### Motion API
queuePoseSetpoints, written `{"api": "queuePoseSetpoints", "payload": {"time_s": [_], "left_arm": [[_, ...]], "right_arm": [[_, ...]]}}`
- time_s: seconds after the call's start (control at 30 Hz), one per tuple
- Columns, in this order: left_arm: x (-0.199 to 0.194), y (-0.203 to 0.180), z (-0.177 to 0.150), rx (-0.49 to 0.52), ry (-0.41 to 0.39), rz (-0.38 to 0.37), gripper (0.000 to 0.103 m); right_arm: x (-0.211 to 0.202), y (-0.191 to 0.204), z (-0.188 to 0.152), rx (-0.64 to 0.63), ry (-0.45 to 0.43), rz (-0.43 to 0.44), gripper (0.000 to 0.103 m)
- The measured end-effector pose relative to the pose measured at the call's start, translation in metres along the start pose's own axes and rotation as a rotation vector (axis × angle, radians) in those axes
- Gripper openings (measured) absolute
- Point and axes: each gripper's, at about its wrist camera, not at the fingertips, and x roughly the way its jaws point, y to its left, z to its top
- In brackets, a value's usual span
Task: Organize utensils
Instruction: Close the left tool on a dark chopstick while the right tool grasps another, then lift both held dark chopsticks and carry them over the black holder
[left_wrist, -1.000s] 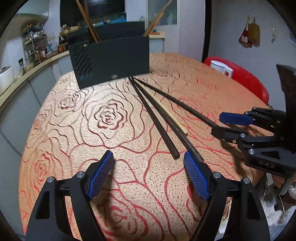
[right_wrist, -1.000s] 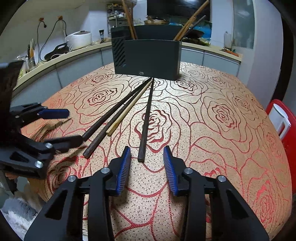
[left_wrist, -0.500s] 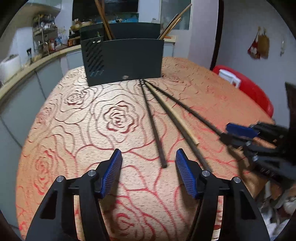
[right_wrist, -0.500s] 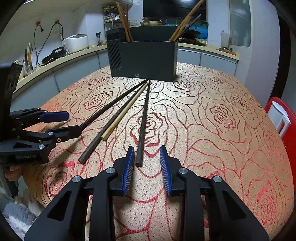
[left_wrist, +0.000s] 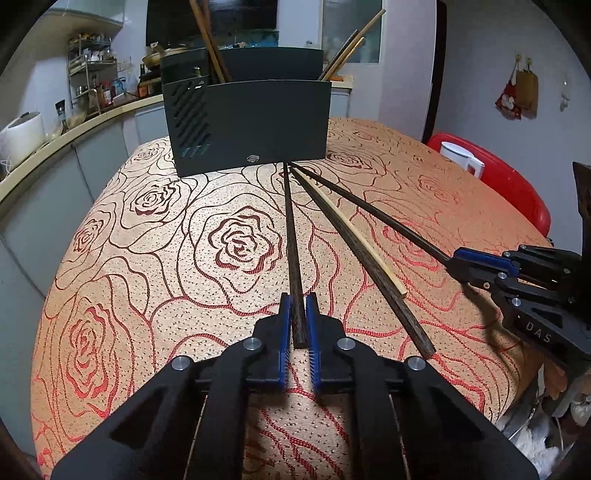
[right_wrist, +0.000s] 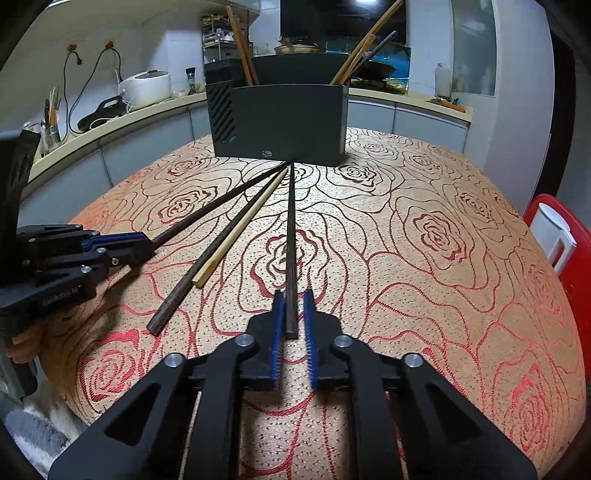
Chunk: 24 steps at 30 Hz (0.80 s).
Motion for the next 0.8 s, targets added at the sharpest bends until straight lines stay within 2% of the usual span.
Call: {"api": "queuePoseSetpoints", "payload": {"time_s": [0.2,0.37,0.57,0.8], "left_arm": [[-0.009,0.003,0.003,0.007,-0.024,0.021,0.007],[-0.026,0.01,0.008,0.002,-0.07,0.035,0.007],[-0.059,0.016,0.022,0.019,-0.17,0.083,0.007],[-0.103,0.027,0.053,0.03,-0.296,0.143,0.007]], "right_arm": [[-0.001,-0.004,0.002,0.016,0.018,0.019,0.008],[-0.012,-0.006,0.007,0.026,-0.006,0.023,0.008],[-0.039,-0.016,0.023,0.052,-0.077,0.034,0.008],[-0.079,-0.028,0.05,0.071,-0.197,0.05,0.008]]}}
